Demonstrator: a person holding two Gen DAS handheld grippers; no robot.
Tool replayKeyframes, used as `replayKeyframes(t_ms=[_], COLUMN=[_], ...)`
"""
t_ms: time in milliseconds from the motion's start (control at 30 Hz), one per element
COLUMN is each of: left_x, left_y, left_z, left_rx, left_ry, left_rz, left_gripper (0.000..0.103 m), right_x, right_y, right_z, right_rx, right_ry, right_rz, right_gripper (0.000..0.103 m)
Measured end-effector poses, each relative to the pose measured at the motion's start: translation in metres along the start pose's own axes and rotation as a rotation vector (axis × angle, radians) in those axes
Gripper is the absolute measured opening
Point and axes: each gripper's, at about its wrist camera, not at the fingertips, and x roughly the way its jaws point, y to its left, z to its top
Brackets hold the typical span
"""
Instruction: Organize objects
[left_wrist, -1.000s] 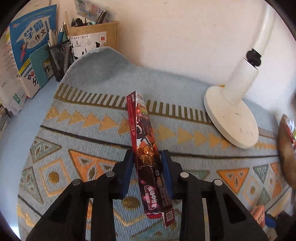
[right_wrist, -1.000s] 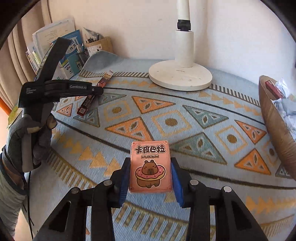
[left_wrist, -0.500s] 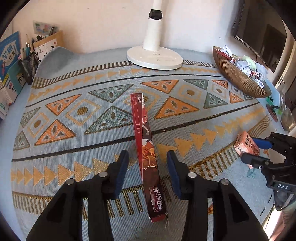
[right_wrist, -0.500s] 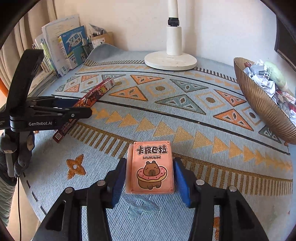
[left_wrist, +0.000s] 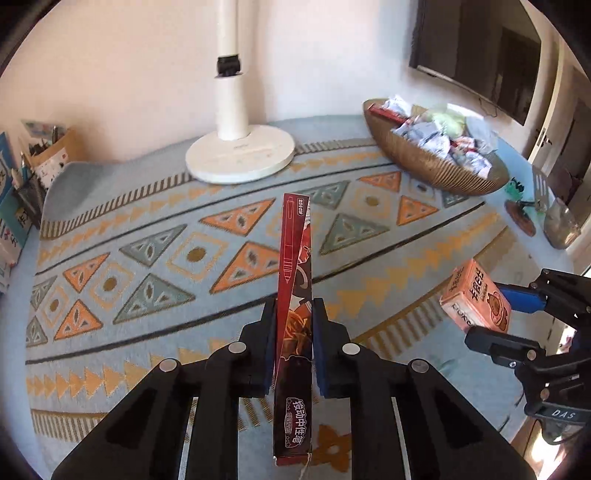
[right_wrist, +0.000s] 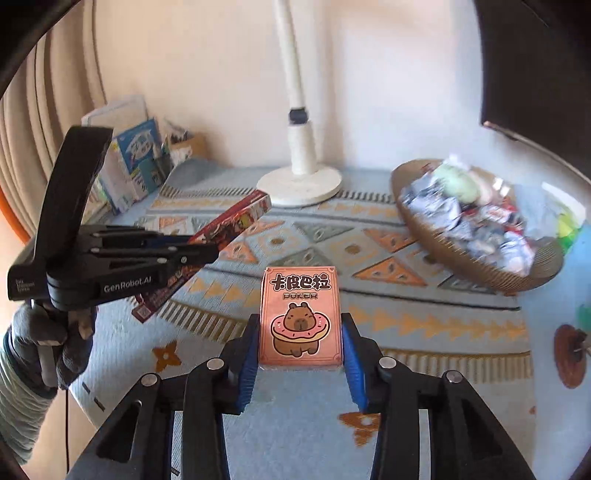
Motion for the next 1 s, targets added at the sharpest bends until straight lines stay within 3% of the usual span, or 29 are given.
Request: replayKeyframes(t_ms=[133, 233, 433, 567, 600, 700, 900, 1000], left_x=[-0.016, -0.007, 0.046, 0.071, 0.076, 0.089, 0.064, 0.033], left_y=[-0.037, -0.062, -0.087, -0.098, -0.101, -0.104, -0.086, -0.062], left_z=[0.062, 0.114, 0.180, 0.205, 0.211, 0.222, 0.193, 0.169], left_rx=[0.006, -0.001, -0.048, -0.040, -0.041, -0.050, -0.062, -0.090], left_ry=[-0.114, -0.168, -0.164, -0.176, -0.192, -0.195, -0.206, -0.227], left_rz=[-0.118, -0.173, -0.255, -0.274, -0.277, -0.253, -0.286, -0.289], left_gripper=[0.014, 0.014, 0.014, 0.014, 0.016, 0.074, 0.077, 0.077], right_x=[-0.045, -0.055, -0.025, 0.013, 0.023, 0.029, -0.007, -0.024], right_y=[-0.066, -0.115, -0.177, -0.193, -0.197, -0.201, -0.173, -0.139], right_z=[0.048, 0.083, 0.128, 0.153, 0.156, 0.151, 0.124, 0.113], right_rx=[0.111, 0.199, 0.312, 0.328, 0.334, 0.366, 0.322, 0.262], right_ry=[-0.125, -0.176, -0.174, -0.153, -0.122, -0.087, -0.127, -0.113], right_rz=[-0.112, -0.191, -0.158, -0.229, -0.258, -0.255, -0.241, -0.216], right_gripper=[0.040, 0.040, 0.040, 0.041, 0.043, 0.045, 0.045, 0.053])
